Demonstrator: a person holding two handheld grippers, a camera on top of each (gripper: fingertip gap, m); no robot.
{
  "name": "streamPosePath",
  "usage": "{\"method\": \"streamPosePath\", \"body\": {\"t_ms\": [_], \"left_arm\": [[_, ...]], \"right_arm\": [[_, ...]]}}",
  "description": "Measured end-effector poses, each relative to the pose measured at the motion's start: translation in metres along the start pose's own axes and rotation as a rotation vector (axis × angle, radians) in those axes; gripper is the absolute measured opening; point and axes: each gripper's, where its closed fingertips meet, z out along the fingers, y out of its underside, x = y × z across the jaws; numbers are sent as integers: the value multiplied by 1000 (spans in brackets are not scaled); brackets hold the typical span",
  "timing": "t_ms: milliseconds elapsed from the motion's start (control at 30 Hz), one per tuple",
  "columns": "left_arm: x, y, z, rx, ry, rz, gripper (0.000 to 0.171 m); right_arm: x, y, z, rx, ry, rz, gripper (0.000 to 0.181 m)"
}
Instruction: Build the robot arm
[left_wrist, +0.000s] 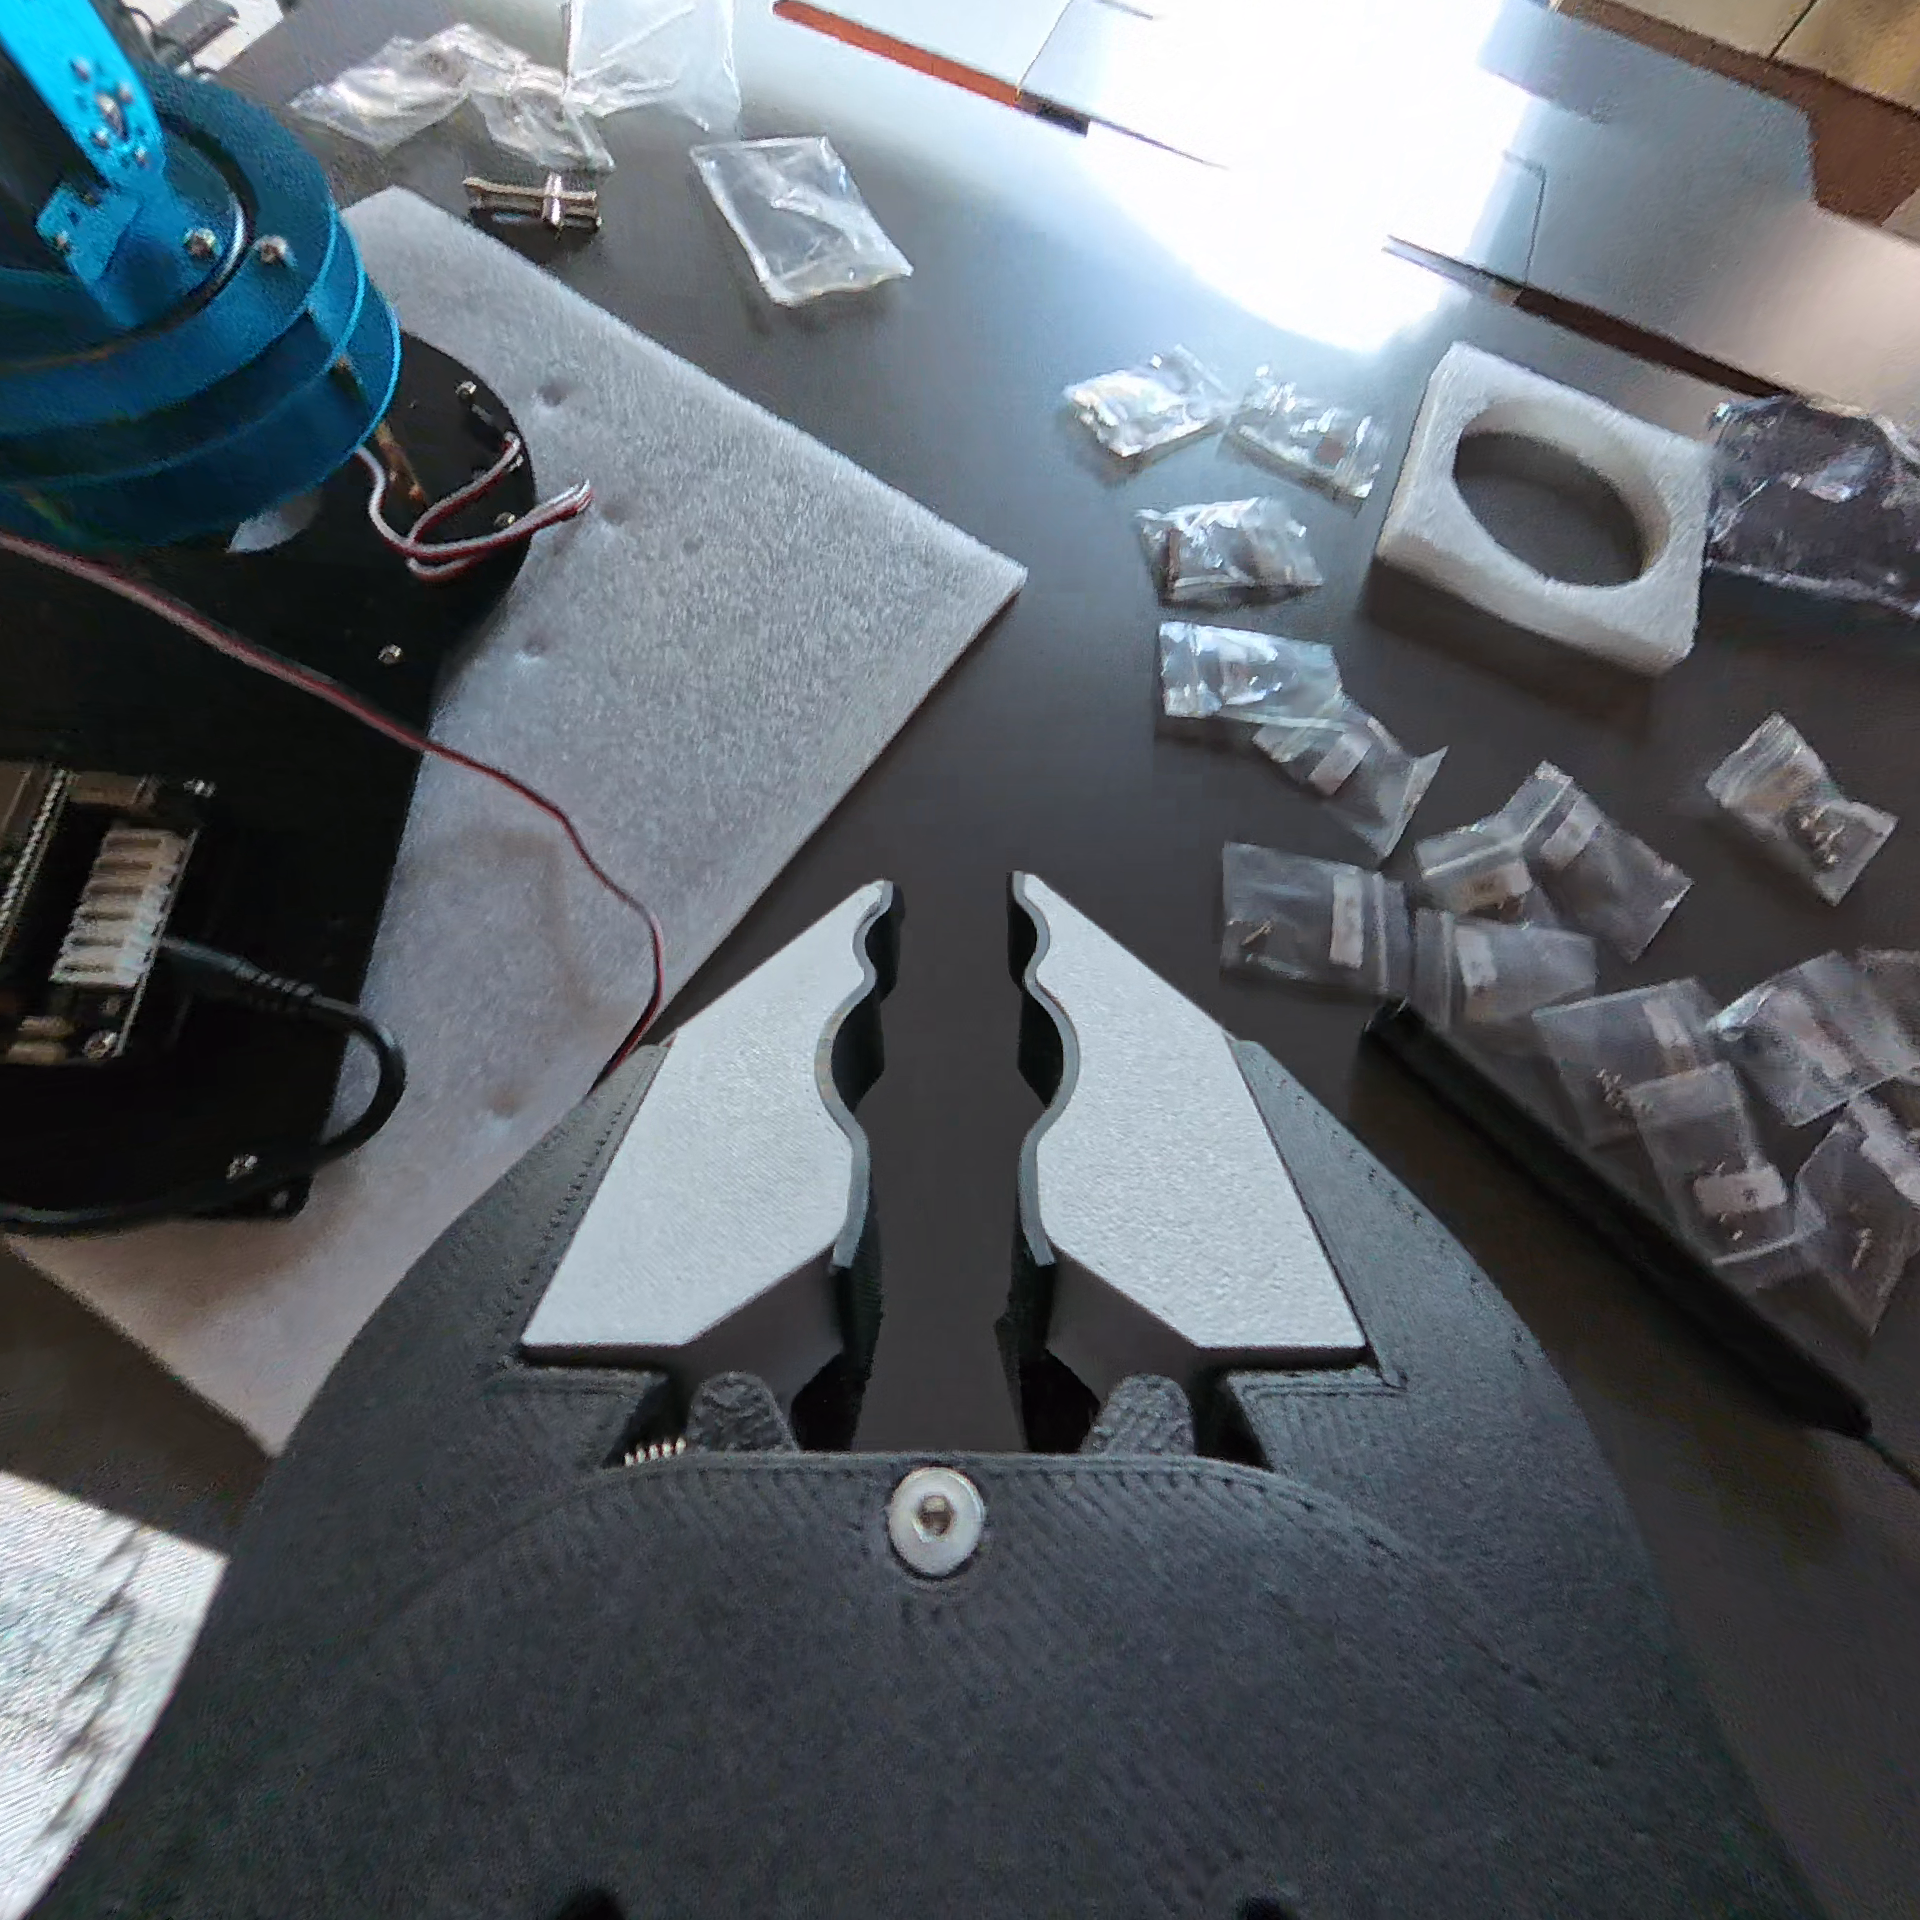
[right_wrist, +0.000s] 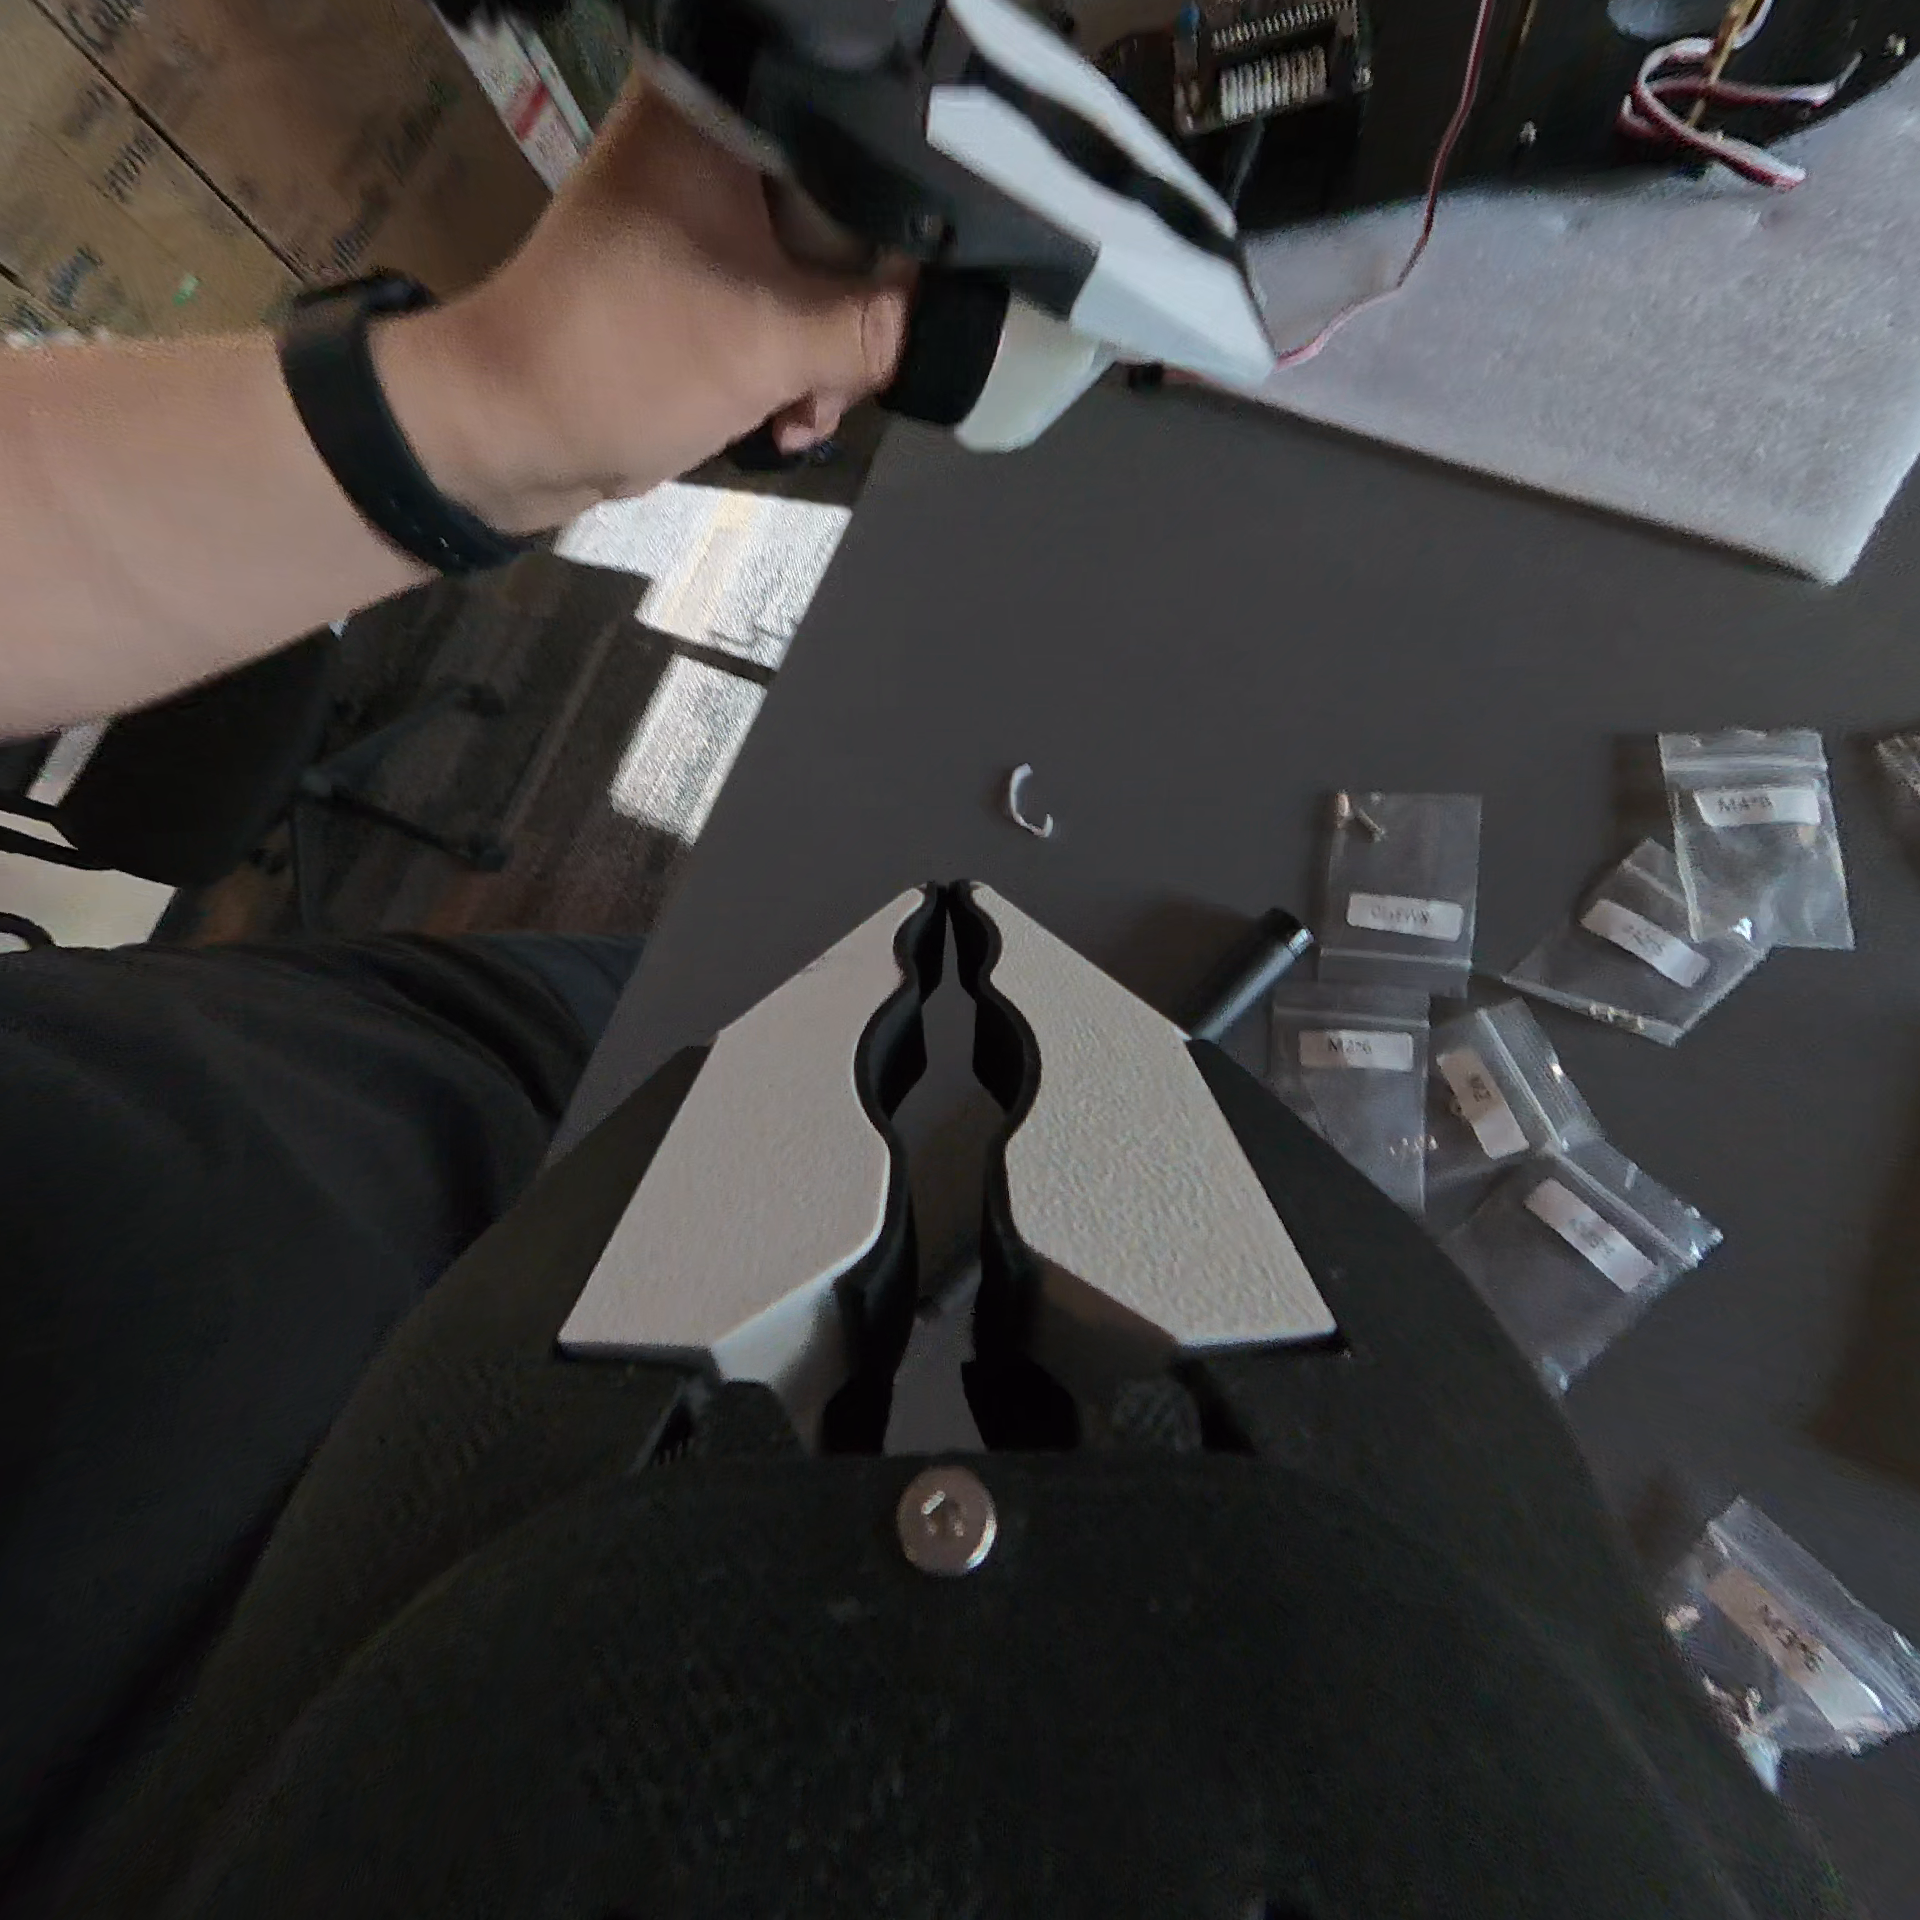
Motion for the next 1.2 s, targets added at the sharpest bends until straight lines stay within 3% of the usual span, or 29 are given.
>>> {"method": "streamPosePath", "body": {"t_ms": [167, 433, 833, 1200], "left_arm": [[14, -33, 21, 89, 6, -13, 17], [34, -52, 46, 136, -7, 75, 11], [32, -53, 40, 158, -36, 93, 7], [5, -29, 13, 149, -106, 96, 9]], "right_arm": [[24, 32, -4, -100, 31, 46, 1], [32, 35, -5, -52, -20, 103, 2], [30, 36, -5, -76, -1, 79, 1], [11, 38, 9, -147, -35, 72, 1]]}}
